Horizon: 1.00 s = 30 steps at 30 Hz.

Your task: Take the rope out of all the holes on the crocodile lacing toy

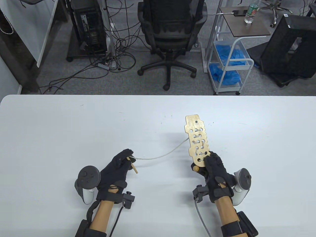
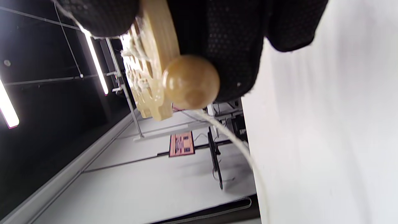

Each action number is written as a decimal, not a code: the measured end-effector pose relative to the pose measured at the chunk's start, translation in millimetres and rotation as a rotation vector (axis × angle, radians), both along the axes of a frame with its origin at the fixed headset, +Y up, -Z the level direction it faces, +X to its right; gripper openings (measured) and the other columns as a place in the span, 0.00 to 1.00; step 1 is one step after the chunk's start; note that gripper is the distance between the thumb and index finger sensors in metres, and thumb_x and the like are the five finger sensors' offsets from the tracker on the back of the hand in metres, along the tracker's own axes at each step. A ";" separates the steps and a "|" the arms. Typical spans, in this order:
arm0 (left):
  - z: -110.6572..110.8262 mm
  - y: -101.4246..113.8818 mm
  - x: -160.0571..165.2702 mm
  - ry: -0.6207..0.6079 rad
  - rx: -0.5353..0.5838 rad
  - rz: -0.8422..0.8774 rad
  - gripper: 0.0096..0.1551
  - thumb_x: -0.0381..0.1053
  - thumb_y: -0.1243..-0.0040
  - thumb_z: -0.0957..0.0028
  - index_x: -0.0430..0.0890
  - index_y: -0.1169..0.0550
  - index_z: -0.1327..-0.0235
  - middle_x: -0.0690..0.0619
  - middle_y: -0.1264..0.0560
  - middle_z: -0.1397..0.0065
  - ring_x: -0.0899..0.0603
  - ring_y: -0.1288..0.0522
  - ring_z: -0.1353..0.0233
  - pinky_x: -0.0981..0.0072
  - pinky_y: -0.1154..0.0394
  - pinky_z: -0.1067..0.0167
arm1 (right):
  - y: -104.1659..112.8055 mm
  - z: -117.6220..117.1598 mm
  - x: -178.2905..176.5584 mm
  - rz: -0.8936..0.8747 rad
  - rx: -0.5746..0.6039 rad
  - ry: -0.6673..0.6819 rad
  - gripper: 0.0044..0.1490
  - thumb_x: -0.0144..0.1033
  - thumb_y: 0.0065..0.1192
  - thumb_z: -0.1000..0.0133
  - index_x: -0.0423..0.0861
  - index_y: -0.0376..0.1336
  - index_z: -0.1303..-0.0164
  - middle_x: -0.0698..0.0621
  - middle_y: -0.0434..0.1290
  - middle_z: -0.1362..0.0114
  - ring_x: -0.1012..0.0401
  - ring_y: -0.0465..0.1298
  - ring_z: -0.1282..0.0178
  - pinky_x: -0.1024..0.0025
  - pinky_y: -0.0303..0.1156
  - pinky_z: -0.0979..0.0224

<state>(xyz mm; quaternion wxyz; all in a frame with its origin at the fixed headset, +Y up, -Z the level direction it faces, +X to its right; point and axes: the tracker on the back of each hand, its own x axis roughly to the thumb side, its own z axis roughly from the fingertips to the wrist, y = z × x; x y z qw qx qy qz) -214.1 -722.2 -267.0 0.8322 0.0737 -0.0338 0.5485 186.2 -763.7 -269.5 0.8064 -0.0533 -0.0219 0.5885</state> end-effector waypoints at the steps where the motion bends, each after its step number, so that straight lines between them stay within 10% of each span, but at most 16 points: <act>1: 0.7 0.5 1.3 0.005 0.002 0.009 0.26 0.52 0.34 0.49 0.65 0.22 0.35 0.60 0.13 0.40 0.53 0.15 0.45 0.41 0.26 0.33 | 0.8 0.6 -5.3 0.008 0.010 0.024 0.32 0.41 0.62 0.50 0.43 0.58 0.37 0.43 0.77 0.44 0.47 0.82 0.51 0.38 0.69 0.36; 15: -0.5 -10.1 0.7 -0.067 -0.070 0.357 0.24 0.55 0.36 0.48 0.61 0.22 0.36 0.60 0.14 0.44 0.54 0.17 0.46 0.42 0.27 0.32 | 10.5 15.1 -75.2 0.117 0.148 0.372 0.30 0.40 0.64 0.51 0.45 0.64 0.39 0.42 0.80 0.47 0.47 0.84 0.55 0.38 0.71 0.39; 30: -4.0 -14.3 3.2 -0.160 -0.107 0.486 0.23 0.50 0.43 0.45 0.61 0.25 0.35 0.59 0.16 0.41 0.52 0.19 0.44 0.40 0.29 0.31 | 8.6 17.1 -82.0 0.087 0.154 0.402 0.30 0.40 0.64 0.51 0.45 0.63 0.39 0.43 0.80 0.47 0.47 0.84 0.55 0.38 0.71 0.39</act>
